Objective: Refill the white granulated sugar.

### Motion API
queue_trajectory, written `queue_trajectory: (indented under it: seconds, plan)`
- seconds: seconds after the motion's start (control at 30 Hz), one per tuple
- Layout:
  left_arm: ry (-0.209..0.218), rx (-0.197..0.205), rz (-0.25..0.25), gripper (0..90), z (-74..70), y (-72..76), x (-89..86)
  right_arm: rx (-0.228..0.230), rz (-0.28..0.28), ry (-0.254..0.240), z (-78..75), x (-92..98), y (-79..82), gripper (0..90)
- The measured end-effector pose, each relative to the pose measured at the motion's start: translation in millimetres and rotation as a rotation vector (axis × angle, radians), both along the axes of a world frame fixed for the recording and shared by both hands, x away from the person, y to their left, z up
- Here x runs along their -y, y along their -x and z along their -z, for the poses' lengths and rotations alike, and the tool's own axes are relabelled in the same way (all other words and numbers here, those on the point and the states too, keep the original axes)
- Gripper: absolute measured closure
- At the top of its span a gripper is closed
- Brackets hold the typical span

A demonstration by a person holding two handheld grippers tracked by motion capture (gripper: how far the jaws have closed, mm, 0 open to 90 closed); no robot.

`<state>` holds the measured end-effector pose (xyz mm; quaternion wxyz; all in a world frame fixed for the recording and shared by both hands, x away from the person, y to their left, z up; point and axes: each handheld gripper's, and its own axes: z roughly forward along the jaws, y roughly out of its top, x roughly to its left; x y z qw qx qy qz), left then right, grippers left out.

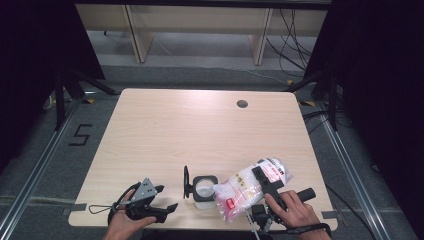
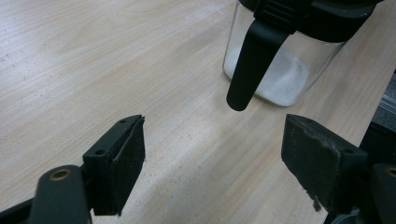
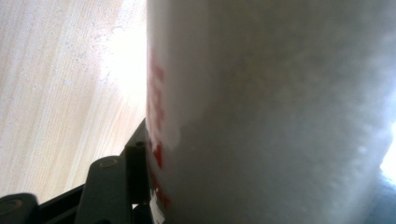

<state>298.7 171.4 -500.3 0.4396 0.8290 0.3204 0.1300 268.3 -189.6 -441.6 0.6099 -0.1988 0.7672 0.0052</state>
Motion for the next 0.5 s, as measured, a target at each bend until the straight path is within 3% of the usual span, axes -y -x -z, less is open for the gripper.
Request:
queue_trajectory:
  seconds: [0.13,0.23,0.27,0.5]
  plan:
    - [0.003,0.0,-0.003,21.2,0.1,0.1,0.3,0.002,-0.003,0.002,-0.3,-0.3,0.2,41.3]
    - [-0.001,0.006,-0.004,21.1,0.1,-0.4,-0.1,-0.013,0.011,-0.024,1.1,0.7,1.2,41.3]
    - [0.001,0.0,-0.002,21.1,0.0,0.0,-0.1,-0.002,0.001,-0.003,-0.8,-0.1,0.8,41.3]
    - [0.015,-0.012,-0.017,21.1,0.9,0.9,0.7,-0.008,0.01,-0.01,0.6,0.7,1.0,41.4]
